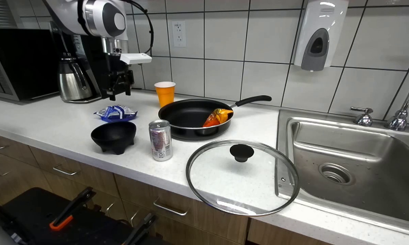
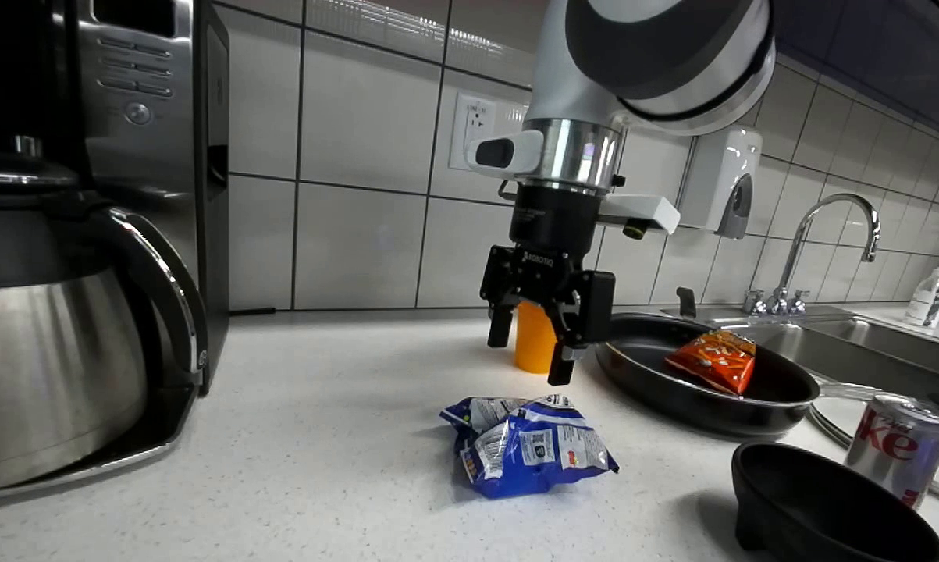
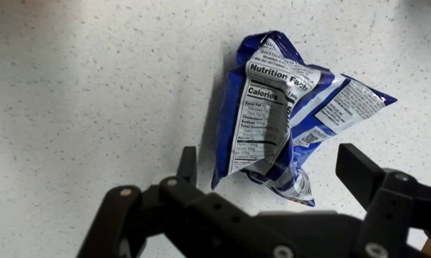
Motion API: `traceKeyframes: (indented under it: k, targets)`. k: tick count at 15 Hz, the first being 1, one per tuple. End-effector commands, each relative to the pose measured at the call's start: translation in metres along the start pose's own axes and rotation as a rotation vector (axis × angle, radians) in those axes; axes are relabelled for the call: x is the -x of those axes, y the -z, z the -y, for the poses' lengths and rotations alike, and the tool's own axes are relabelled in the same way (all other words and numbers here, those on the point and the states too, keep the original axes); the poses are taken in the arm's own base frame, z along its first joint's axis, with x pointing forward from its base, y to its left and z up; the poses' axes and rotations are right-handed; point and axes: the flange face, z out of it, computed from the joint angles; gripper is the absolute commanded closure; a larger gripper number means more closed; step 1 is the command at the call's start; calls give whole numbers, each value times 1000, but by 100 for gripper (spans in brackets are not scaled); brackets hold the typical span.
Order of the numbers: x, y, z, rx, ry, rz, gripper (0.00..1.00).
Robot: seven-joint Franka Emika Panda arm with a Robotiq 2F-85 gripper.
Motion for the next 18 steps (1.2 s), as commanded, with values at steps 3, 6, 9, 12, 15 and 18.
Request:
traceKeyframes:
  k: [3, 6, 9, 12, 15, 18]
  targets:
    - [-16, -1, 5, 1, 106, 0, 0]
    - [-17, -2, 7, -15, 115, 0, 0]
    - [-18, -2, 8, -24, 114, 4, 0]
    - [-21, -9, 22, -7, 118, -2, 0]
    - [-21, -14, 13, -16, 90, -12, 0]
    - [-23, -17, 15, -16, 94, -13, 0]
